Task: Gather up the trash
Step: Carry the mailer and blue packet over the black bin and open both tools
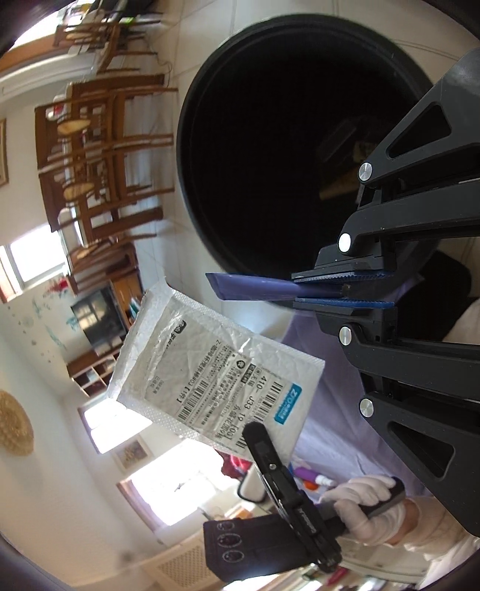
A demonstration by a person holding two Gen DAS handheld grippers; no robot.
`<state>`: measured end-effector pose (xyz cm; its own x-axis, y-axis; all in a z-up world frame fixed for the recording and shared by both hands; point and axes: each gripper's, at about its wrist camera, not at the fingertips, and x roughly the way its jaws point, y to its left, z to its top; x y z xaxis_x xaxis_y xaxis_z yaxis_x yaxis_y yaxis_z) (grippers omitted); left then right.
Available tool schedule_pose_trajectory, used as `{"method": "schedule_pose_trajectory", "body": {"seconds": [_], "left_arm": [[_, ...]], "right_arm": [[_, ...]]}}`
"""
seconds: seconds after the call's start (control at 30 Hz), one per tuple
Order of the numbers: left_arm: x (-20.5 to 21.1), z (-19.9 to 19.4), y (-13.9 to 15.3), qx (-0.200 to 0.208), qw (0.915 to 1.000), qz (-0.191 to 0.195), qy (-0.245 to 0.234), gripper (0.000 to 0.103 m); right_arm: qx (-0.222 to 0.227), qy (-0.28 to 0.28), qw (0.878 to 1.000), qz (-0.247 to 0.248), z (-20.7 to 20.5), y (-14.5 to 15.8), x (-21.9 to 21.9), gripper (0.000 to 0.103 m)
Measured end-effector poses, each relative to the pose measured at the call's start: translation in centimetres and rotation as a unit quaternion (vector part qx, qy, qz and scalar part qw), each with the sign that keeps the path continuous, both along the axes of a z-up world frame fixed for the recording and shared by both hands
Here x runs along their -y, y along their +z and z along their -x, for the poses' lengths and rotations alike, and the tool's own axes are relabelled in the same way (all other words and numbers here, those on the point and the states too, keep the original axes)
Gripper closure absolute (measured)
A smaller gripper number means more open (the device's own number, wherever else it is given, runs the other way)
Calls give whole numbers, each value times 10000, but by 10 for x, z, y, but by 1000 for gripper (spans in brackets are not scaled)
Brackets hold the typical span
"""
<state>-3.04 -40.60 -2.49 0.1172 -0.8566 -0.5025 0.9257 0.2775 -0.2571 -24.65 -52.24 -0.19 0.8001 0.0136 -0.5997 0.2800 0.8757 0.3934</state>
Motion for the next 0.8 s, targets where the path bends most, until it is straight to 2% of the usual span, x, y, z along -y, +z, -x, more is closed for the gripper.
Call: {"method": "schedule_pose_trajectory", "body": {"seconds": [0.23,0.47,0.6,0.8], "left_arm": [[41,9,-4,-215,9991,78,-364,96],[81,18,-31,-252,9982,-282,-463,96],[88,19,-45,-242,9976,-480,-432,96],[90,20,-48,-245,9967,-616,-460,96]], "right_arm": [[-74,-473,9988,-71,38,-15,38,94],[-84,-695,9974,-169,63,-31,59,94],[-118,-762,9969,-179,70,-37,63,94],[-183,-810,9964,-168,66,-41,61,94]]}}
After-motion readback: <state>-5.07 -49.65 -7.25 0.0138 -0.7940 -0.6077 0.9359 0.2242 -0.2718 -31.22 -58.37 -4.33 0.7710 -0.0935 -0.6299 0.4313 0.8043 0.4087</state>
